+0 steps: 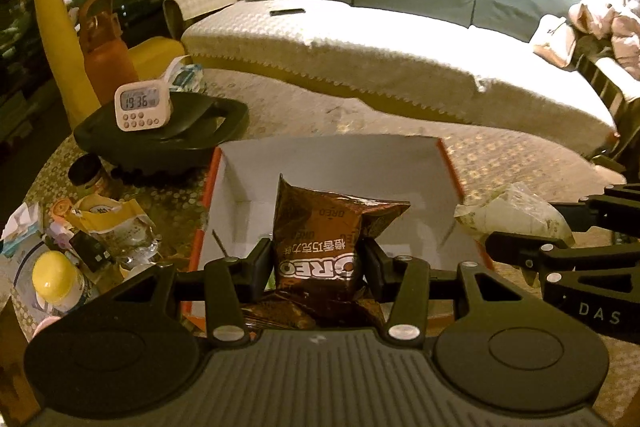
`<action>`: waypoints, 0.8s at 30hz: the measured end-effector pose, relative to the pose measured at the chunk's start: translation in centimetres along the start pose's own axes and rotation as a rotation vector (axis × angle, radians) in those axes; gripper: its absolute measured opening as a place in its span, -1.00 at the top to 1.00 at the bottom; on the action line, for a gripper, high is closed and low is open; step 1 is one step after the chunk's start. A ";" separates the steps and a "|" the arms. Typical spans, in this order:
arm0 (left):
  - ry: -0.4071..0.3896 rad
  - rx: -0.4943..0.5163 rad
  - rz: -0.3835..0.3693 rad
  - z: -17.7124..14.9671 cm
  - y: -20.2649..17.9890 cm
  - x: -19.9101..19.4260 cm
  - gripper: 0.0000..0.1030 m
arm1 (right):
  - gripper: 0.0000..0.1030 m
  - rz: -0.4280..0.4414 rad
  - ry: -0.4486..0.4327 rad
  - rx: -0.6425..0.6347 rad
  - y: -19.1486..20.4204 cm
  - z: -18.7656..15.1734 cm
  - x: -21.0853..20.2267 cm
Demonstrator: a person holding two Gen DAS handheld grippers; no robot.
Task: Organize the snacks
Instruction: 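Carry both bags into the red box and open both tools to release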
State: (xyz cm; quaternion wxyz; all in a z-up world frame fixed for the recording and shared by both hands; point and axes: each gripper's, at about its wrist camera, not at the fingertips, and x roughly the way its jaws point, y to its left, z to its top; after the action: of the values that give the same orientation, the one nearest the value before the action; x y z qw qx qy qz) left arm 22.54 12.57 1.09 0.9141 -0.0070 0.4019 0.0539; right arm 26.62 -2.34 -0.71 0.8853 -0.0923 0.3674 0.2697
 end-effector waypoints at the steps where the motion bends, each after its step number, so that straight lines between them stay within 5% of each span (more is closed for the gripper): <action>1: 0.008 0.000 0.003 0.1 0.2 0.6 0.09 | 0.21 0.002 0.010 -0.004 0.1 0.1 0.7; 24: 0.190 0.036 0.045 -0.5 1.3 11.6 0.09 | 0.21 0.000 0.186 -0.094 1.1 -0.7 11.8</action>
State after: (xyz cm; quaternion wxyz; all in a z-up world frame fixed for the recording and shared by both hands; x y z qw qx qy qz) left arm 29.79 14.87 -7.77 0.8703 0.0133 0.4879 0.0661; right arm 32.55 3.19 -9.44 0.8421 -0.1581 0.4349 0.2769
